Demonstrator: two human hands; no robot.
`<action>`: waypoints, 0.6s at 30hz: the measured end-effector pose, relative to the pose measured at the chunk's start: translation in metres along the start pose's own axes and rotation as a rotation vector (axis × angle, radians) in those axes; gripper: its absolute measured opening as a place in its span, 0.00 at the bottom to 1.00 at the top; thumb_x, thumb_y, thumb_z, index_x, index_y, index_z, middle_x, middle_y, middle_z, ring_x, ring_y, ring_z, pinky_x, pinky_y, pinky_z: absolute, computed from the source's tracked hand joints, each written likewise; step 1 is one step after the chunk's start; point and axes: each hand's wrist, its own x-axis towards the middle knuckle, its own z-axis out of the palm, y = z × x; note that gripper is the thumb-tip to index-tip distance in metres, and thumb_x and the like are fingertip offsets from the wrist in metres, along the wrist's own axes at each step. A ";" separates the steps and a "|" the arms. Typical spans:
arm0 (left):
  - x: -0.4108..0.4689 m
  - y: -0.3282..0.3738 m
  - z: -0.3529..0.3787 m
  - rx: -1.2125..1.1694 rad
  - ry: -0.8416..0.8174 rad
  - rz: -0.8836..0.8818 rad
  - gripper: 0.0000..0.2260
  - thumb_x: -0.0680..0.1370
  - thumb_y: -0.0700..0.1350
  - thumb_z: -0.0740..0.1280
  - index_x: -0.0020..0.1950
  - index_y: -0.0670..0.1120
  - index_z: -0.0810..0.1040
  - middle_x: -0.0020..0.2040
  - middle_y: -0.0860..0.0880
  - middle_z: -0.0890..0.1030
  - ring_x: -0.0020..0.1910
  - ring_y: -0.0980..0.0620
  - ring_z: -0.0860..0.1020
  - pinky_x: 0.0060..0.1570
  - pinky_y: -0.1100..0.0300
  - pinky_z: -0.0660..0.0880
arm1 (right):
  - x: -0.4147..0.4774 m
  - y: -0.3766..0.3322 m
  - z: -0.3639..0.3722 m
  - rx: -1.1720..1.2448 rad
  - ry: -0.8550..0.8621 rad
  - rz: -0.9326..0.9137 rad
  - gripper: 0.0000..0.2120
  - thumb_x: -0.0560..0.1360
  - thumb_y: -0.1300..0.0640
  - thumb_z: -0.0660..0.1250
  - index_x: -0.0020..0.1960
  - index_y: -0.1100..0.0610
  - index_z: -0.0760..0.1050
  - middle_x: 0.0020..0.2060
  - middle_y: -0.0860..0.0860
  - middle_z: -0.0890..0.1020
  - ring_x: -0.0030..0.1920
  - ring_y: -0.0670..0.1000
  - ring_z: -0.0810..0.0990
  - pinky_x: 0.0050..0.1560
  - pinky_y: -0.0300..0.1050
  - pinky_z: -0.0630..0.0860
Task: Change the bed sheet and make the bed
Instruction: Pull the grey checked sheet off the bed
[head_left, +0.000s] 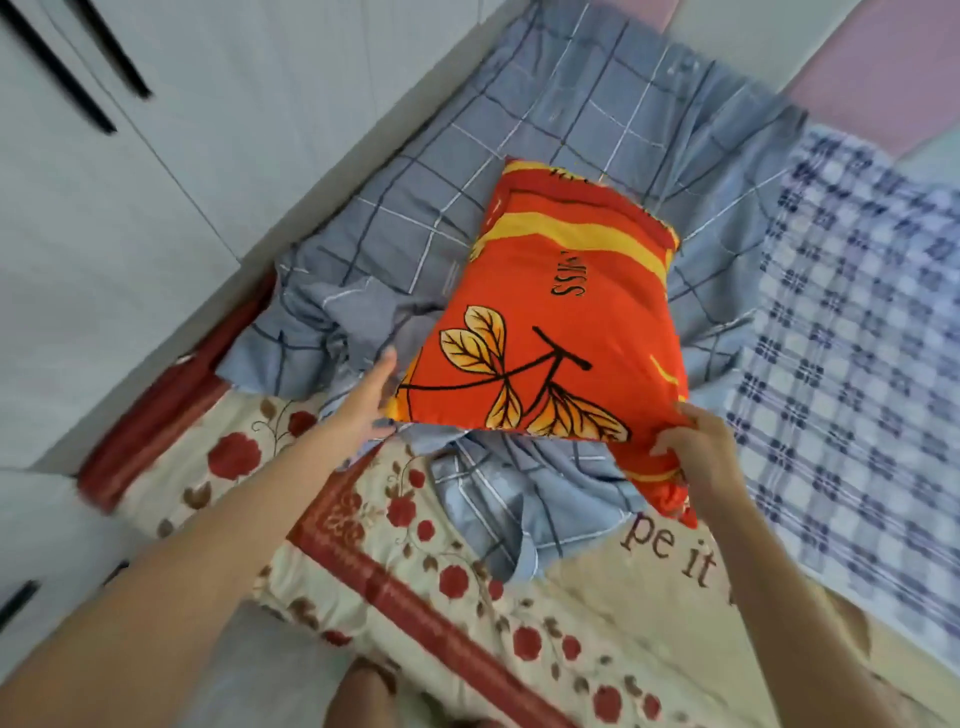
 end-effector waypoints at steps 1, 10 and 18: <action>-0.028 0.008 0.007 0.008 -0.112 -0.014 0.34 0.68 0.70 0.66 0.64 0.48 0.74 0.63 0.47 0.78 0.57 0.48 0.79 0.50 0.52 0.76 | -0.023 -0.008 -0.013 0.114 0.022 -0.004 0.15 0.48 0.65 0.62 0.33 0.52 0.65 0.27 0.50 0.67 0.27 0.50 0.67 0.28 0.37 0.64; -0.223 0.035 0.179 0.397 -0.549 0.364 0.33 0.65 0.49 0.79 0.67 0.45 0.73 0.53 0.52 0.82 0.50 0.54 0.80 0.56 0.55 0.77 | -0.122 -0.117 -0.192 0.933 0.290 -0.314 0.15 0.48 0.70 0.53 0.25 0.51 0.56 0.21 0.44 0.58 0.22 0.46 0.56 0.23 0.39 0.50; -0.348 0.099 0.425 0.869 -0.584 1.117 0.23 0.80 0.42 0.63 0.73 0.41 0.62 0.69 0.47 0.68 0.70 0.51 0.64 0.61 0.76 0.54 | -0.173 -0.191 -0.423 1.051 0.650 -0.737 0.19 0.56 0.77 0.51 0.30 0.52 0.54 0.21 0.43 0.57 0.23 0.45 0.55 0.25 0.43 0.47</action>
